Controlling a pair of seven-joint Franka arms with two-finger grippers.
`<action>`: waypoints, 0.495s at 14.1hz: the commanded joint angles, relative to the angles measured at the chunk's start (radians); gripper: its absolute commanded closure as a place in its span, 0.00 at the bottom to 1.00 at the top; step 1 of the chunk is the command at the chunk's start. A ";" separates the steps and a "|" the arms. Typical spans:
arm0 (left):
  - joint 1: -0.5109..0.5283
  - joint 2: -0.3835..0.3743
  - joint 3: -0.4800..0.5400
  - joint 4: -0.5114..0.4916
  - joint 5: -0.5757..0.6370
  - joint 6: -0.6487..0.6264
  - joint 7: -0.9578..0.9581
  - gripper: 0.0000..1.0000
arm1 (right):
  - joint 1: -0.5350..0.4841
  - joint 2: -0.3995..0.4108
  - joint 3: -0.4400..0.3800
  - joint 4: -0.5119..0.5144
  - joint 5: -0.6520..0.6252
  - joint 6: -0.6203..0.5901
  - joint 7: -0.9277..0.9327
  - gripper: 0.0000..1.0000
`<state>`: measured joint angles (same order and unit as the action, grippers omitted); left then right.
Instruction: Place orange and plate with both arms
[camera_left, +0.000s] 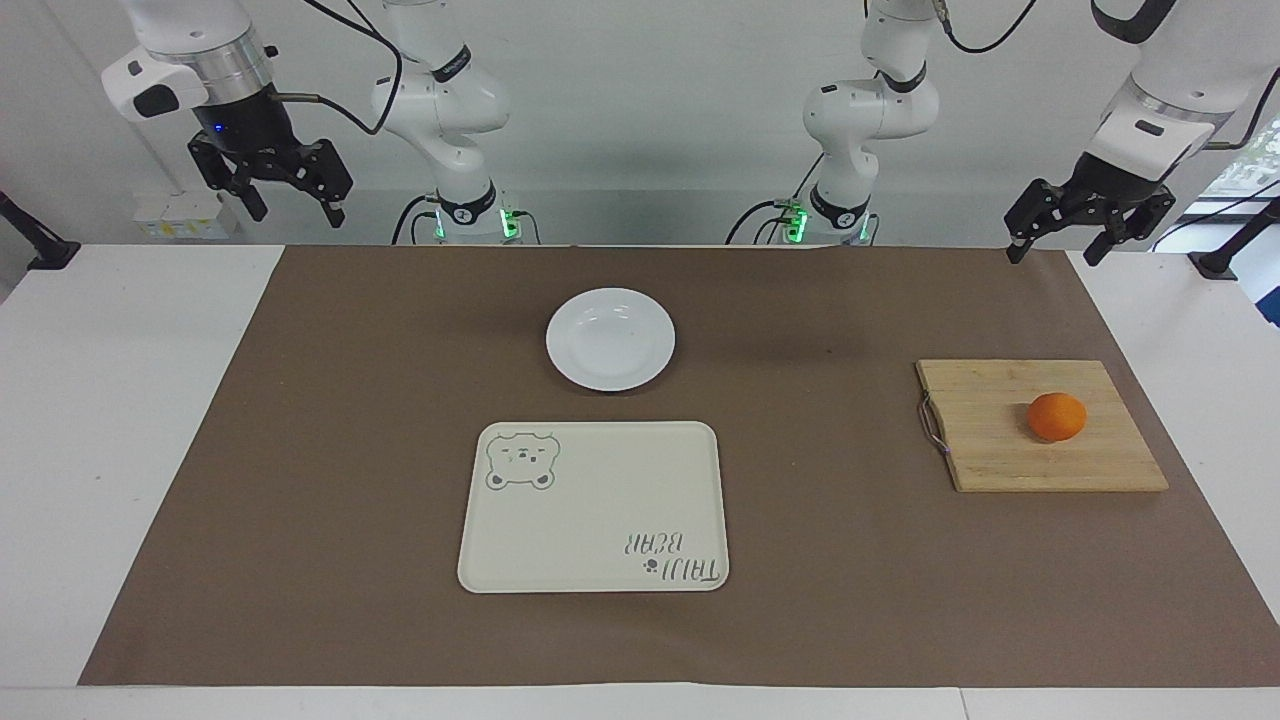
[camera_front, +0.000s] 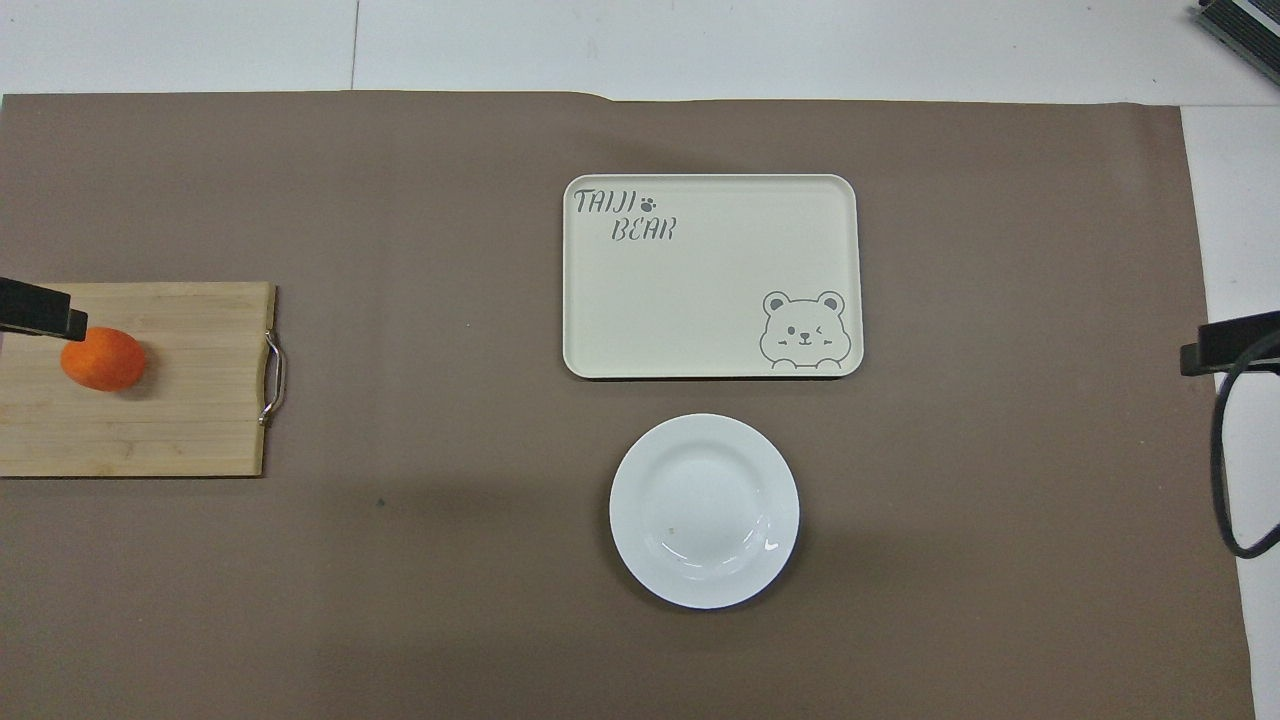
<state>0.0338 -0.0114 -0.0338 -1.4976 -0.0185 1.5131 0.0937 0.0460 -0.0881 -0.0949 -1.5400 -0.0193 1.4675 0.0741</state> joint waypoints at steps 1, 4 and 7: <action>0.001 -0.012 0.000 -0.004 0.014 -0.002 0.003 0.00 | -0.009 -0.019 0.004 -0.019 0.010 0.007 -0.023 0.00; -0.011 -0.012 0.000 -0.004 0.012 -0.016 0.001 0.00 | -0.009 -0.019 0.004 -0.019 0.010 0.007 -0.023 0.00; -0.008 -0.012 -0.002 -0.004 0.012 -0.004 0.003 0.00 | -0.009 -0.019 0.004 -0.019 0.010 0.007 -0.023 0.00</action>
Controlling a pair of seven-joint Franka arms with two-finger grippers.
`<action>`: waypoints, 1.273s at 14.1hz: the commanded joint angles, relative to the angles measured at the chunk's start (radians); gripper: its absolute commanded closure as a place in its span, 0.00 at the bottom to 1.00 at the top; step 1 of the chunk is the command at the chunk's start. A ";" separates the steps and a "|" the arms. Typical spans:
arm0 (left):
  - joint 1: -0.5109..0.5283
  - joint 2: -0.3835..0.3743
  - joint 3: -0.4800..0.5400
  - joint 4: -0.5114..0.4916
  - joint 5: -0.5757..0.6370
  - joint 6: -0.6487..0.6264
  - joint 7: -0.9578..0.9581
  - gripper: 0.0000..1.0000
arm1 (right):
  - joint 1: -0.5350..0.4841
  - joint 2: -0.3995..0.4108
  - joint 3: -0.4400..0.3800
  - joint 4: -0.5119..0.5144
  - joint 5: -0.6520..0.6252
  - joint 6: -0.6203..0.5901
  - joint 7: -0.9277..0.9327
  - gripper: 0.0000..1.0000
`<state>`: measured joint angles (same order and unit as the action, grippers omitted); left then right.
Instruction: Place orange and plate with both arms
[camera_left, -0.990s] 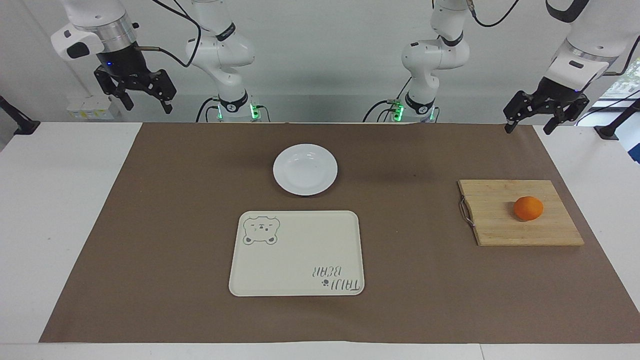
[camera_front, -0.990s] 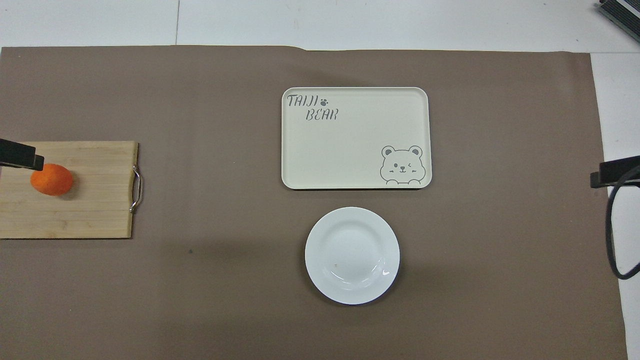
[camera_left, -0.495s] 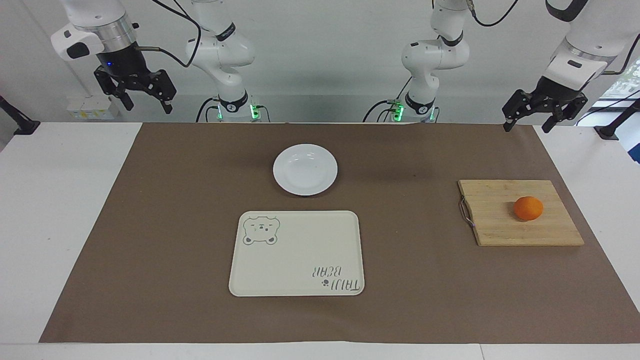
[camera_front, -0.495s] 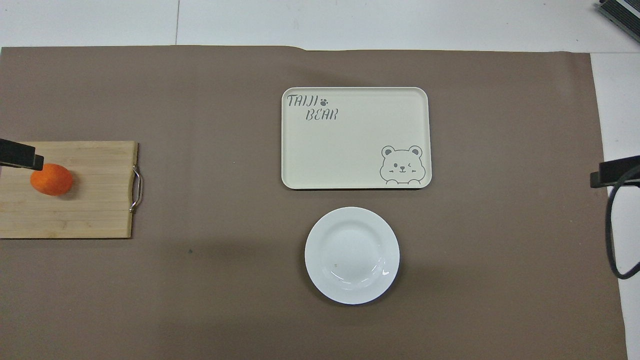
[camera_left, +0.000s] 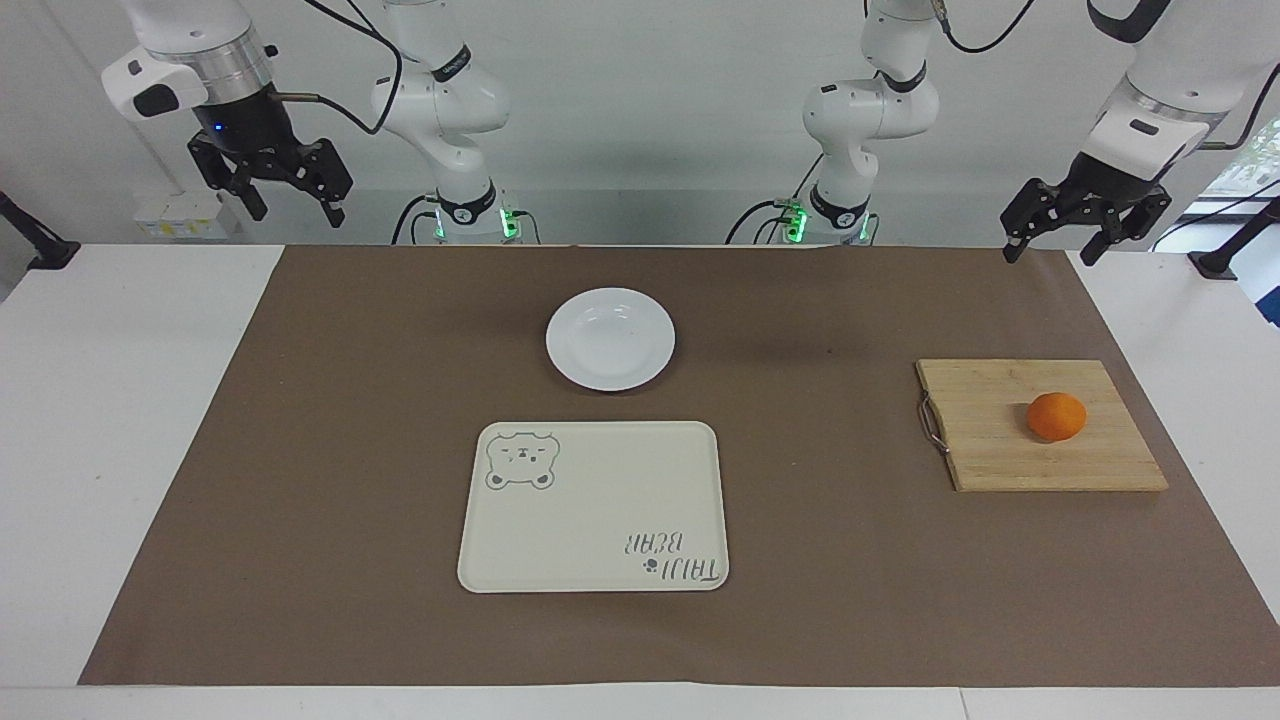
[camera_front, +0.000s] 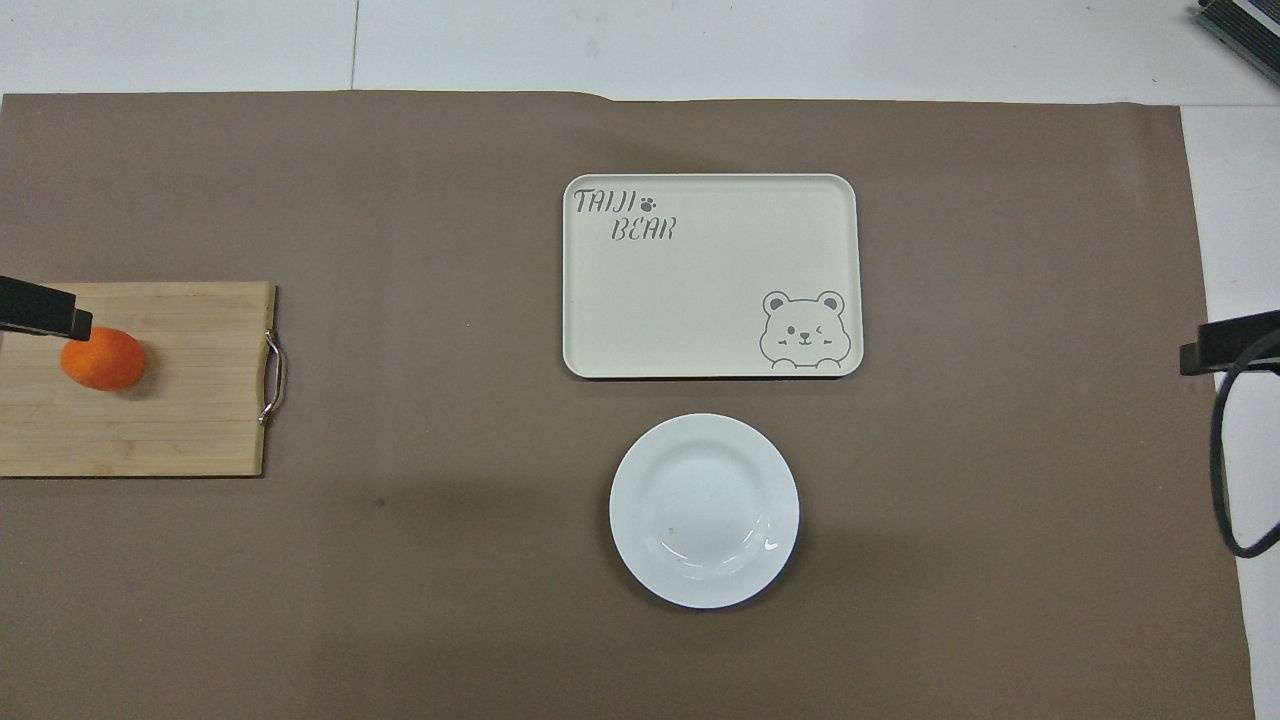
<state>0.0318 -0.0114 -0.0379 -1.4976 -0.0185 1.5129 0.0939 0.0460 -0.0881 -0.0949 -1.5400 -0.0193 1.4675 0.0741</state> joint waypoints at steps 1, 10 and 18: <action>-0.007 -0.012 0.003 -0.004 0.012 -0.002 0.003 0.00 | -0.009 -0.019 0.003 -0.019 0.010 0.005 -0.023 0.00; -0.004 -0.010 0.003 -0.001 0.012 -0.004 0.001 0.00 | -0.009 -0.019 0.004 -0.019 0.010 0.007 -0.023 0.00; 0.010 0.002 0.009 0.008 0.011 -0.002 0.003 0.00 | -0.011 -0.019 0.003 -0.019 0.010 0.007 -0.023 0.00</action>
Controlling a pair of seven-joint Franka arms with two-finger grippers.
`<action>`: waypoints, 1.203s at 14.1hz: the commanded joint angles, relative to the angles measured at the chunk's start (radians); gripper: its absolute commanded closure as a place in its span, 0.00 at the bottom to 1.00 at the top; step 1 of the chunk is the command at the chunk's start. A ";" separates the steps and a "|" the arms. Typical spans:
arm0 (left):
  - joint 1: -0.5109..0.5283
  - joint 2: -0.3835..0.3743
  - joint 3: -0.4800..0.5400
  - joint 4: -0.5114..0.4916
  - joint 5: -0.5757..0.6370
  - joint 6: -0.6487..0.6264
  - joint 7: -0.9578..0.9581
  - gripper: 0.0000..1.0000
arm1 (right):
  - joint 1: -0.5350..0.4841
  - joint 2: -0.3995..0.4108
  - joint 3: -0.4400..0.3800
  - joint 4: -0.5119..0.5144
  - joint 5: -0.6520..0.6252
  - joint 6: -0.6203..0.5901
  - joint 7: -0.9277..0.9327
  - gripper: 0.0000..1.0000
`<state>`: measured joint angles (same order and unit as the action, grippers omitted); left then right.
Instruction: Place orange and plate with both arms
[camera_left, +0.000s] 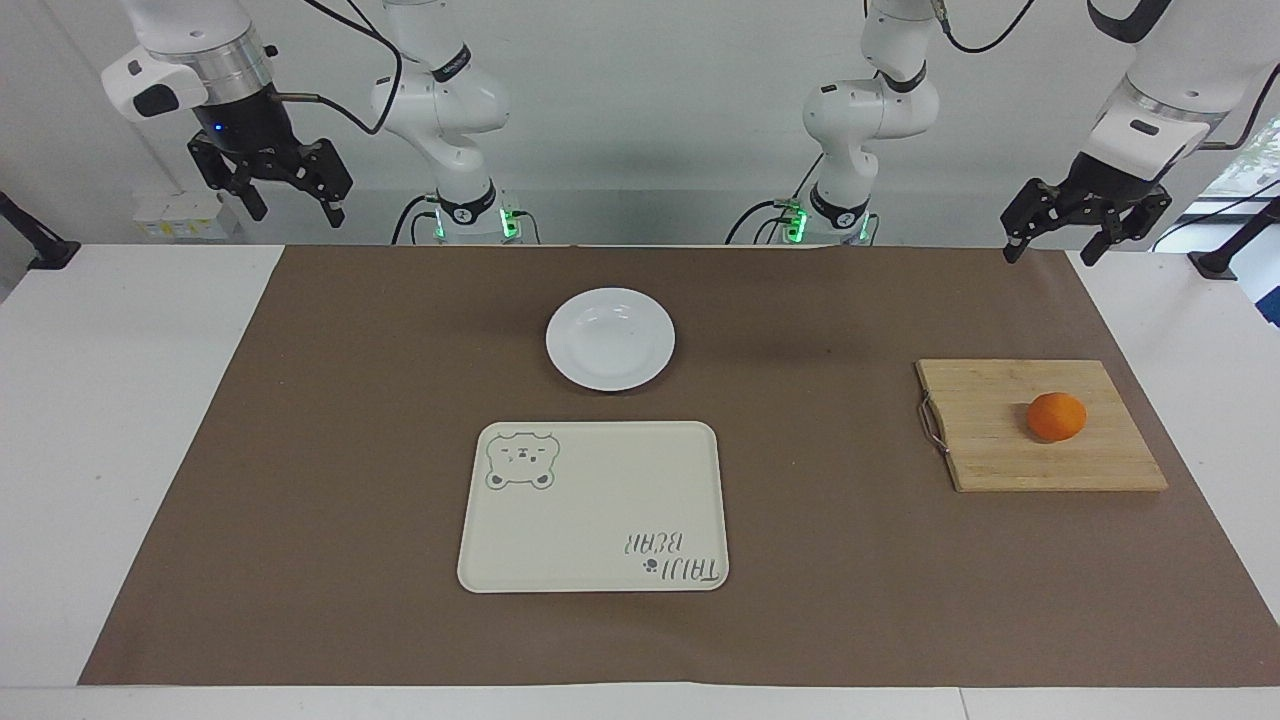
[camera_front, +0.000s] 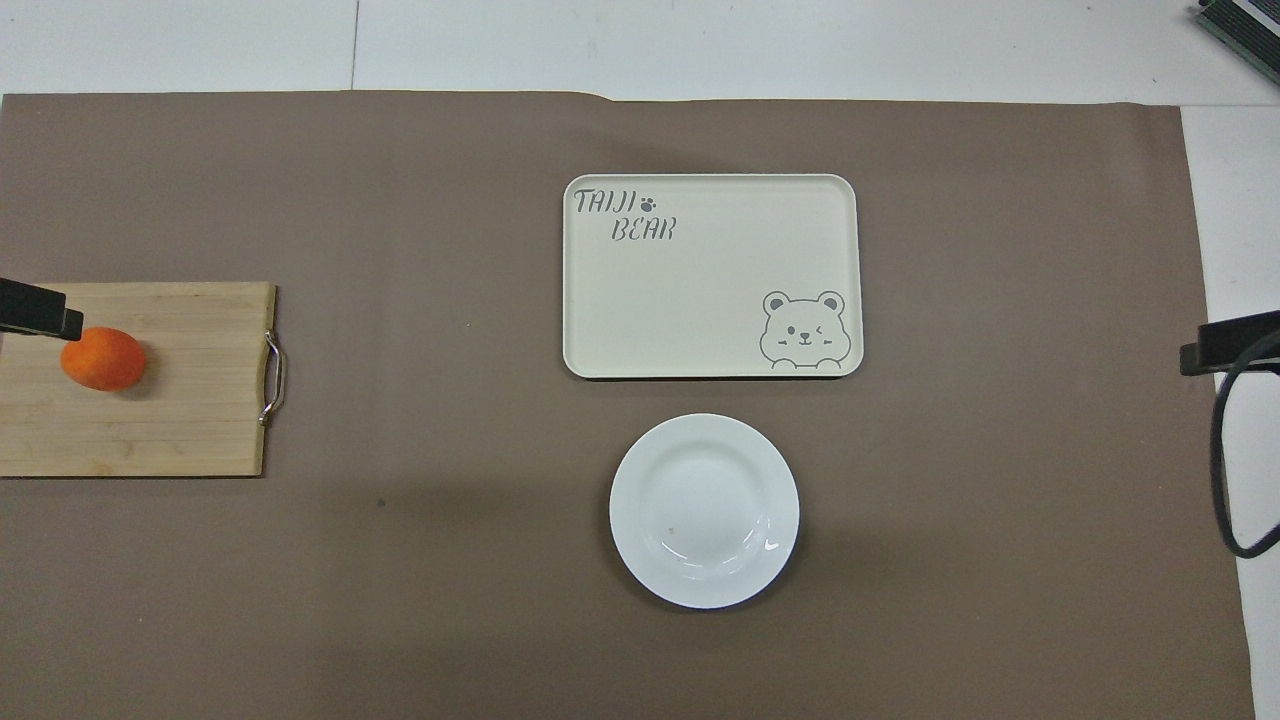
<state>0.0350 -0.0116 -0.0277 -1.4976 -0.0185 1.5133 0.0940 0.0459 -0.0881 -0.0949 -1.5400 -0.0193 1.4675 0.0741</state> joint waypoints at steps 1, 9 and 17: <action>0.006 0.002 -0.001 0.008 0.011 -0.002 0.003 0.00 | -0.011 -0.019 0.004 -0.019 0.010 0.007 -0.023 0.00; 0.060 0.013 0.000 -0.001 0.003 0.097 0.055 0.00 | -0.009 -0.019 0.004 -0.019 0.010 0.007 -0.023 0.00; 0.183 0.071 0.002 -0.174 0.000 0.341 0.246 0.00 | -0.011 -0.019 0.003 -0.019 0.010 0.007 -0.023 0.00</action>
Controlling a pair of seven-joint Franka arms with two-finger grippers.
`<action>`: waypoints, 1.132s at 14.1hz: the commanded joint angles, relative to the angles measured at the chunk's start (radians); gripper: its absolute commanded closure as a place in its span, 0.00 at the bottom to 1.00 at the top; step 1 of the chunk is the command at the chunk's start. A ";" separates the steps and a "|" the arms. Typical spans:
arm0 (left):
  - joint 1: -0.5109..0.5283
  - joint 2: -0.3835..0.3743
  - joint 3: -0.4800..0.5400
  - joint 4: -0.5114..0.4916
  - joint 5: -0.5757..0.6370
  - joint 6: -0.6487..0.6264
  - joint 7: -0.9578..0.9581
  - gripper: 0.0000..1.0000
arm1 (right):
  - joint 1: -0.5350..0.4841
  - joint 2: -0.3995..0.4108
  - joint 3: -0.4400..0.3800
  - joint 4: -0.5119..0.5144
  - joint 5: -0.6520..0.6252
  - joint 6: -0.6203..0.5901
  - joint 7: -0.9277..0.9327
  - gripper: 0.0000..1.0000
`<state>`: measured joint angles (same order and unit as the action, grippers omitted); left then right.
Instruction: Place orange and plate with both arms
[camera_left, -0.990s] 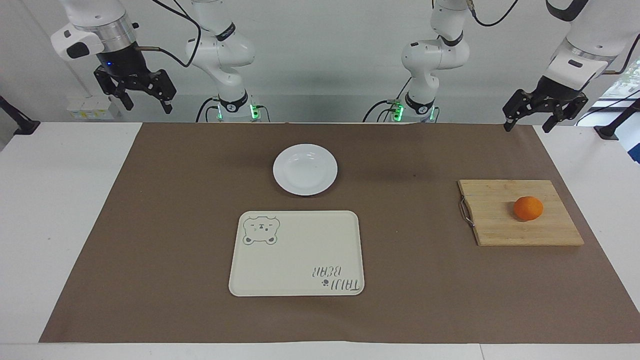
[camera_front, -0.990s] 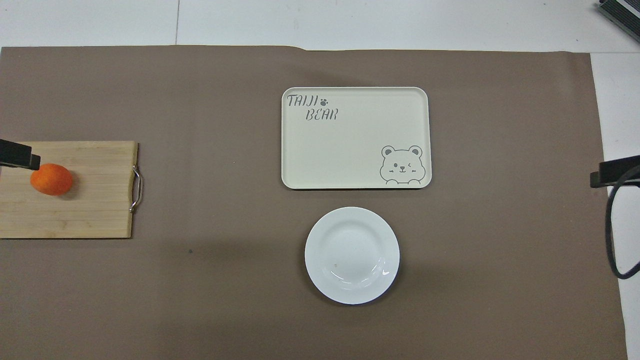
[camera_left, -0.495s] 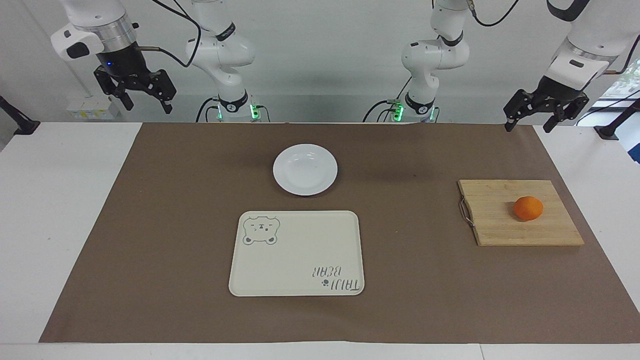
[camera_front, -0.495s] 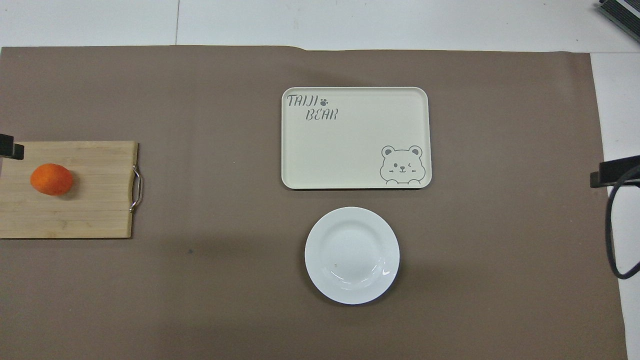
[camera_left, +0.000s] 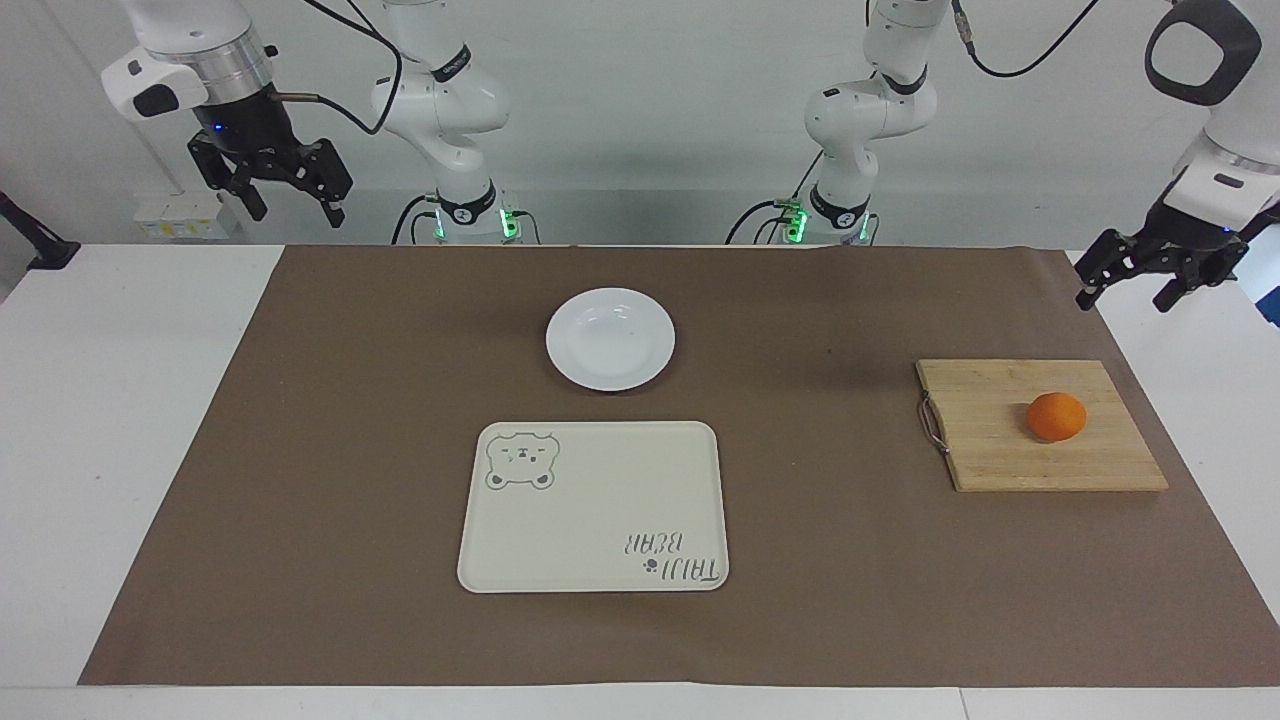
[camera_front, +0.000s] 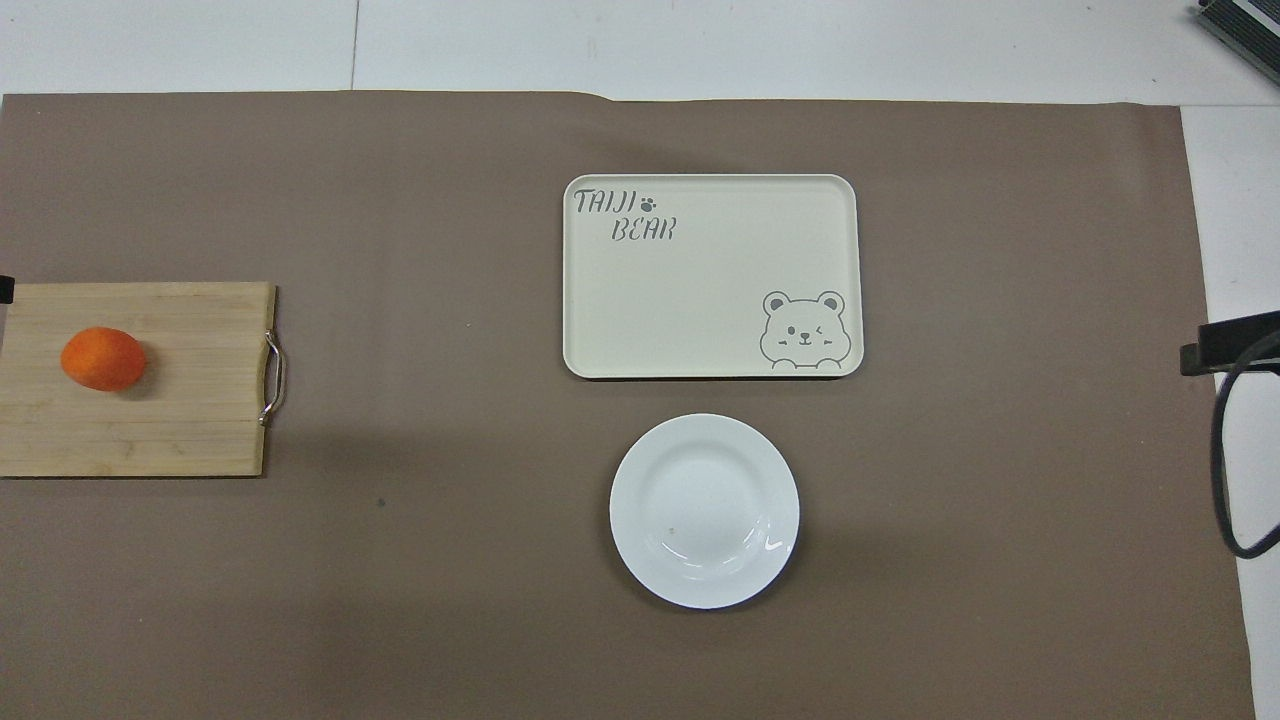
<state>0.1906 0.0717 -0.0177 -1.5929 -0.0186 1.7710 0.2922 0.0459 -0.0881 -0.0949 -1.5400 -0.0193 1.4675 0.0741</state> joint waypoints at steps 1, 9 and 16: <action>0.029 0.012 -0.008 -0.091 -0.006 0.106 0.056 0.00 | -0.009 -0.019 0.004 -0.019 0.010 0.005 -0.023 0.00; 0.089 0.132 -0.008 -0.189 -0.008 0.284 0.149 0.00 | -0.009 -0.019 0.003 -0.019 0.010 0.007 -0.023 0.00; 0.113 0.198 -0.008 -0.194 -0.006 0.338 0.150 0.00 | -0.009 -0.019 0.004 -0.019 0.010 0.007 -0.023 0.00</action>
<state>0.2818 0.2688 -0.0168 -1.7777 -0.0201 2.0721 0.4235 0.0459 -0.0882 -0.0949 -1.5400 -0.0193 1.4675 0.0741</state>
